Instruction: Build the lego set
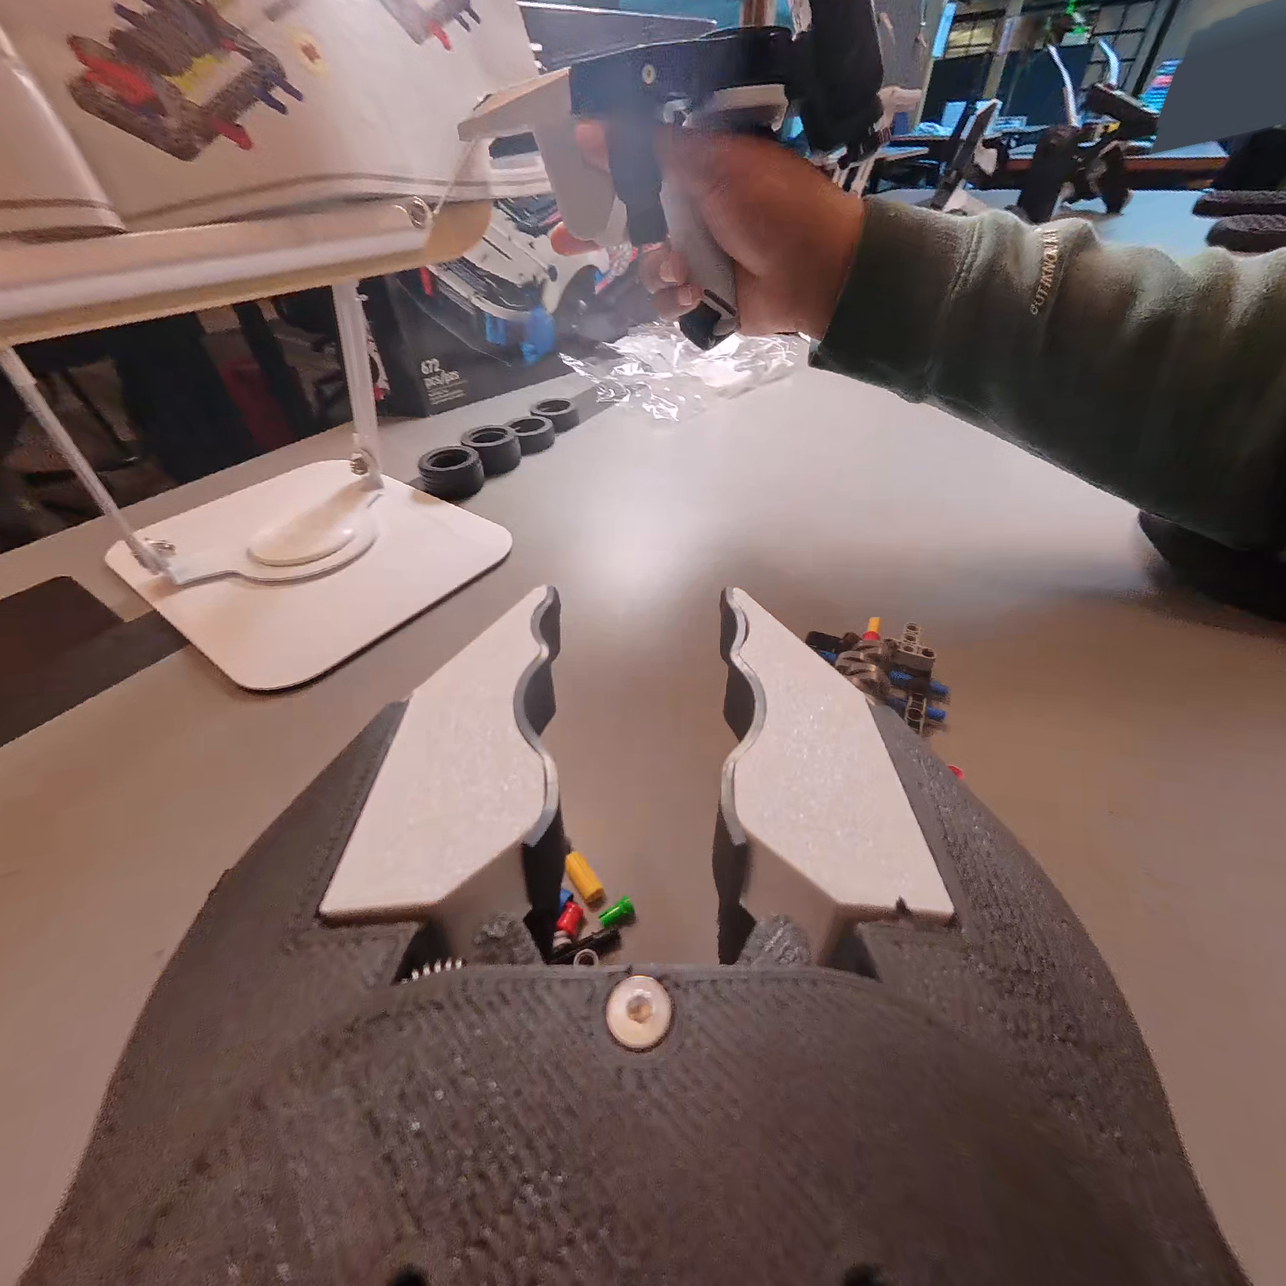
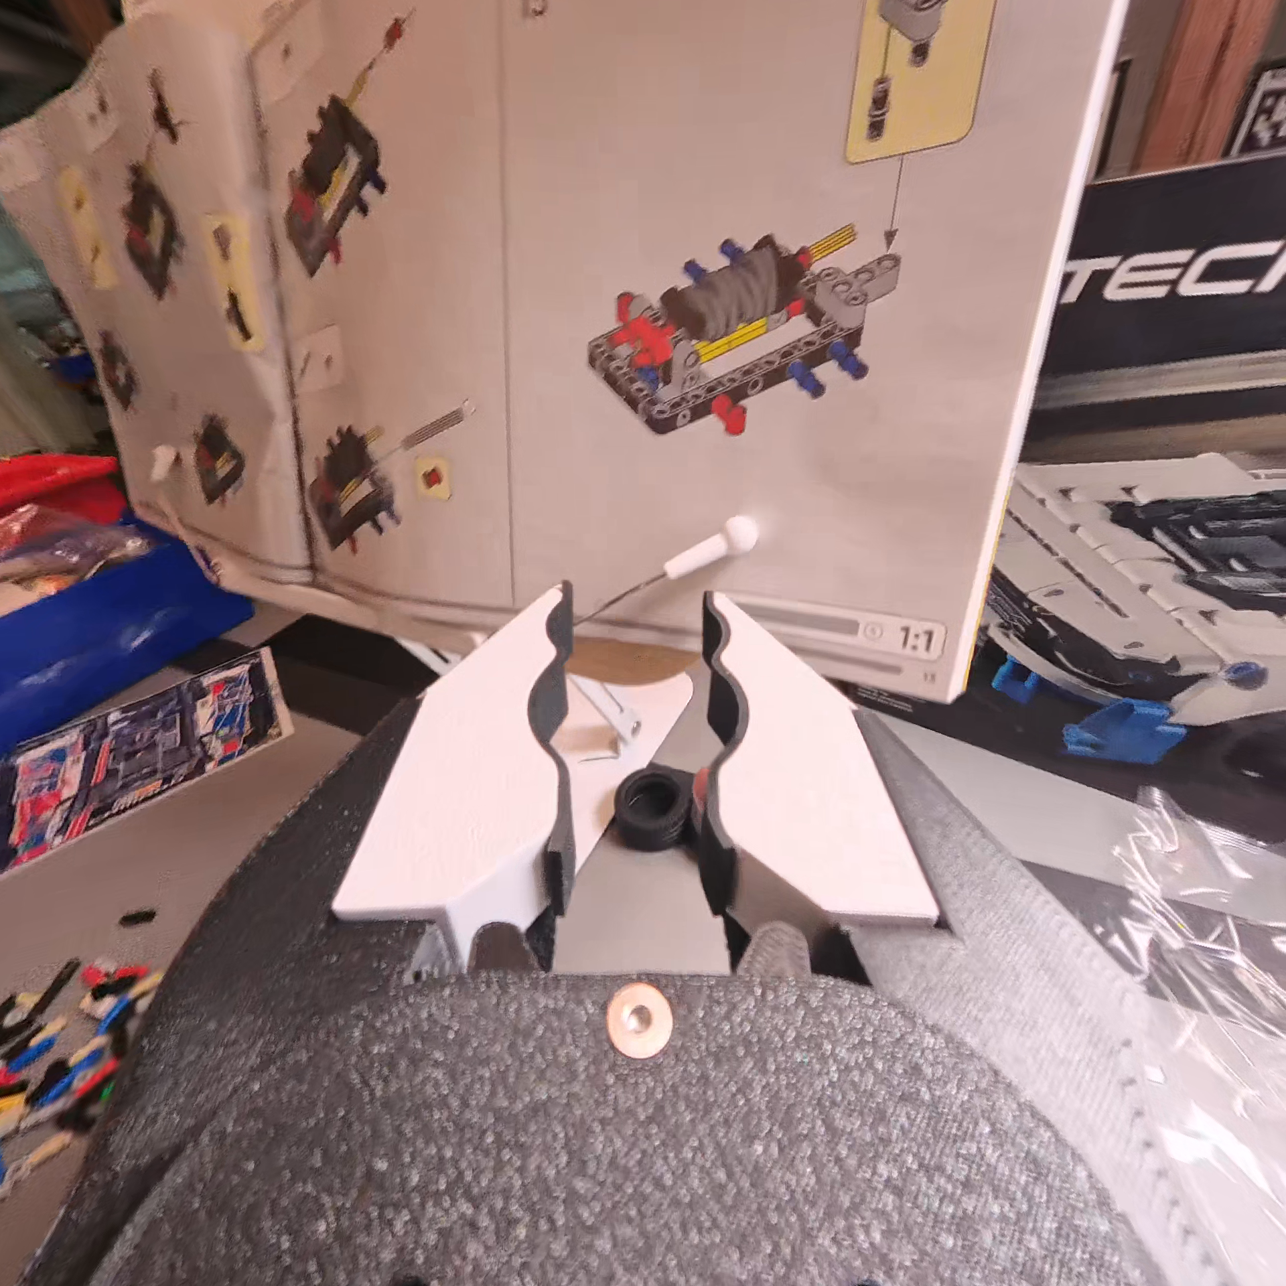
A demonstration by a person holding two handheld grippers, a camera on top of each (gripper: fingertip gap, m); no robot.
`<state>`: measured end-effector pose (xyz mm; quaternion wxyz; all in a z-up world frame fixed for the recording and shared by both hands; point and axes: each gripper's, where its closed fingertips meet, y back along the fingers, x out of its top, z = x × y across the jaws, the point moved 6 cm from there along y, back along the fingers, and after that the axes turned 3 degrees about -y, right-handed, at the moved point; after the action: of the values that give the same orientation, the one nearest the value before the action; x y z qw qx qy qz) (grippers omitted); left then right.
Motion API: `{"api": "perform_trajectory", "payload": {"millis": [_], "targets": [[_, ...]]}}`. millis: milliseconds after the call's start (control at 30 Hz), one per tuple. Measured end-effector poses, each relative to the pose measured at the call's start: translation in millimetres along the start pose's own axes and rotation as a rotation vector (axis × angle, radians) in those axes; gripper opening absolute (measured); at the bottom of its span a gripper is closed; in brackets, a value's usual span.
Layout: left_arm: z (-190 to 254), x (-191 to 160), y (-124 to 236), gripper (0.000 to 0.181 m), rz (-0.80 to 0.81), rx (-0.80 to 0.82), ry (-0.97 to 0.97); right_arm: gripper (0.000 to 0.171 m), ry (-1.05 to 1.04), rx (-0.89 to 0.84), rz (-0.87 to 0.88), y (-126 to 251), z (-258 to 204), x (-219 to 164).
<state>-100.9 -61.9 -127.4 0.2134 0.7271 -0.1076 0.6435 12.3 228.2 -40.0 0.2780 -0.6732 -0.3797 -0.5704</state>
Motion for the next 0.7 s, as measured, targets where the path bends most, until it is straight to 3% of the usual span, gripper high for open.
{"api": "perform_trajectory", "payload": {"millis": [67,133,500,700], "targets": [[-3,-1,1,0.044,0.011,0.015,0.002,0.017,-0.025,-0.039,-0.010,-8,4,3],[-5,-2,0,0.044,0.006,0.015,0.008,0.013,-0.057,-0.035,-0.009,-7,4,4],[-1,-8,-7,0.039,-0.027,0.011,0.003,0.017,-0.391,0.232,0.032,8,25,-41],[-2,-4,-3,0.039,-0.011,0.047,-0.022,0.033,-0.079,-0.013,0.095,50,49,-25]]}}
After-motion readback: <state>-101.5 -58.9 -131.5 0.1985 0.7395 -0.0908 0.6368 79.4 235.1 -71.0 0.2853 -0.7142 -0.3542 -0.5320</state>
